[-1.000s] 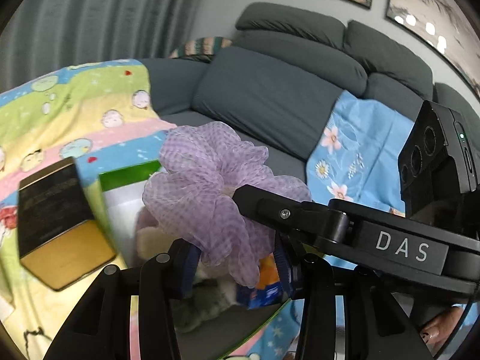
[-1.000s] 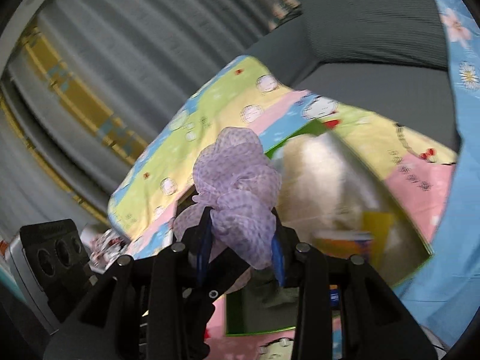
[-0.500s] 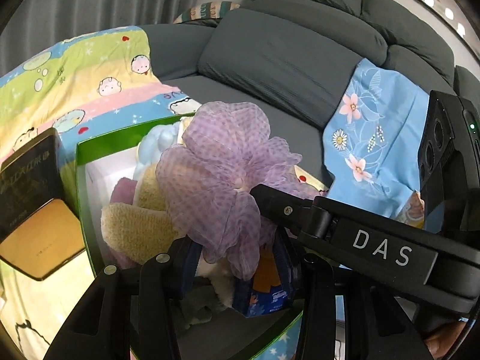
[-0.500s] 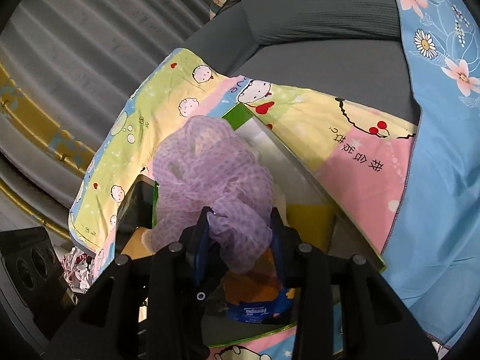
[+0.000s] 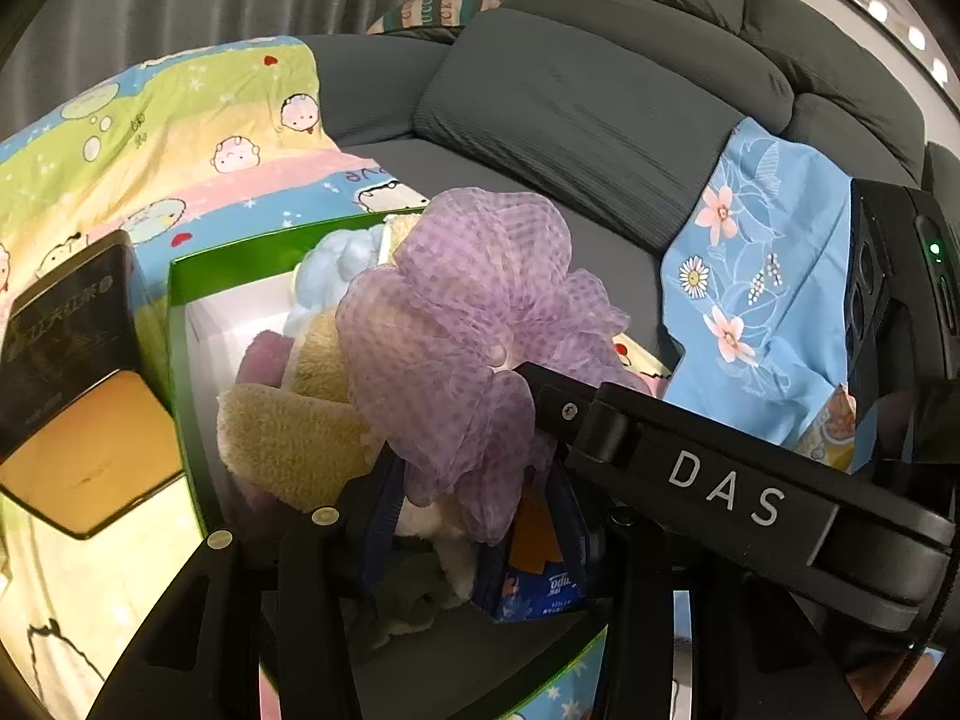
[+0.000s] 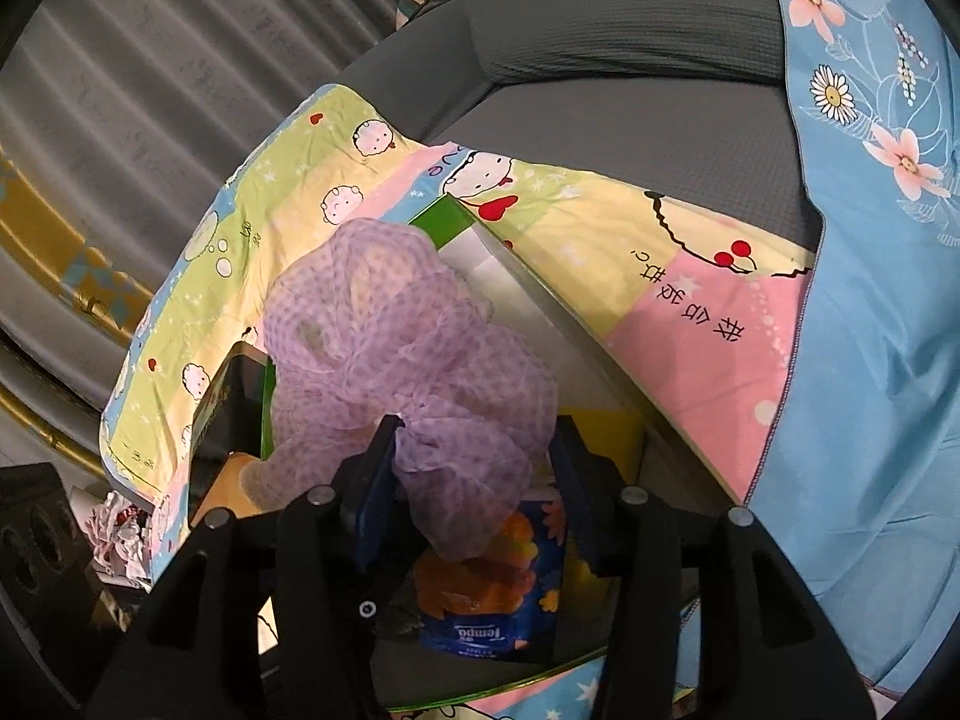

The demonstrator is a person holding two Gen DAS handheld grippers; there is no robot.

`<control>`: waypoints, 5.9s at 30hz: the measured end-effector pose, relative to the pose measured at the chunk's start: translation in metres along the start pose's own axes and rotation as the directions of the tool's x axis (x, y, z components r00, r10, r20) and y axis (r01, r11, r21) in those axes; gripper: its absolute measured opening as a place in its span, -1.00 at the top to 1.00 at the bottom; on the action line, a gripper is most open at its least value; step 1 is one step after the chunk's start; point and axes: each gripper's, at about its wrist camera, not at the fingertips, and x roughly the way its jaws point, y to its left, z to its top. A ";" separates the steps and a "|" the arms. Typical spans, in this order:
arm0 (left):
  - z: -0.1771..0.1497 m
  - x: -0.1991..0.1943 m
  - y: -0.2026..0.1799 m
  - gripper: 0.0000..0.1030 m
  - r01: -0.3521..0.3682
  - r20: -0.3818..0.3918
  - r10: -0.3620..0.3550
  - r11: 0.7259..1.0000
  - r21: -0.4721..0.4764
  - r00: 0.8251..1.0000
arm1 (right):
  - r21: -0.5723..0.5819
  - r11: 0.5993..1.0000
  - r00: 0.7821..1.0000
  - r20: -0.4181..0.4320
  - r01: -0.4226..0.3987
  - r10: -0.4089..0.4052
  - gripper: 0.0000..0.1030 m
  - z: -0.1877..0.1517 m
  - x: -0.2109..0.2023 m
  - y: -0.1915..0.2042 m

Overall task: Organize soft objects
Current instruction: 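Carry the purple mesh sponge into the green box and release it, then move the empty right tool back toward the red-and-white knitted sock, then grasp the red-and-white knitted sock with the right tool, then carry the red-and-white sock into the green box and release it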

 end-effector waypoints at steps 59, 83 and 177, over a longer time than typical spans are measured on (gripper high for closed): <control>-0.132 -0.225 0.231 -0.57 -0.442 0.035 0.541 0.721 -0.534 0.840 | -0.395 0.893 0.956 0.097 -0.217 0.275 -0.97 -0.071 -0.084 0.149; -0.162 -0.260 0.305 -0.57 -0.260 0.045 0.418 0.642 -0.721 0.907 | -0.750 0.651 0.919 -0.169 0.114 -0.355 0.16 -0.098 0.282 0.409; -0.116 -0.220 0.158 0.13 -0.239 0.268 0.354 0.893 -0.381 0.896 | -0.456 0.713 0.847 -0.306 -0.532 0.435 0.20 -0.137 -0.021 0.243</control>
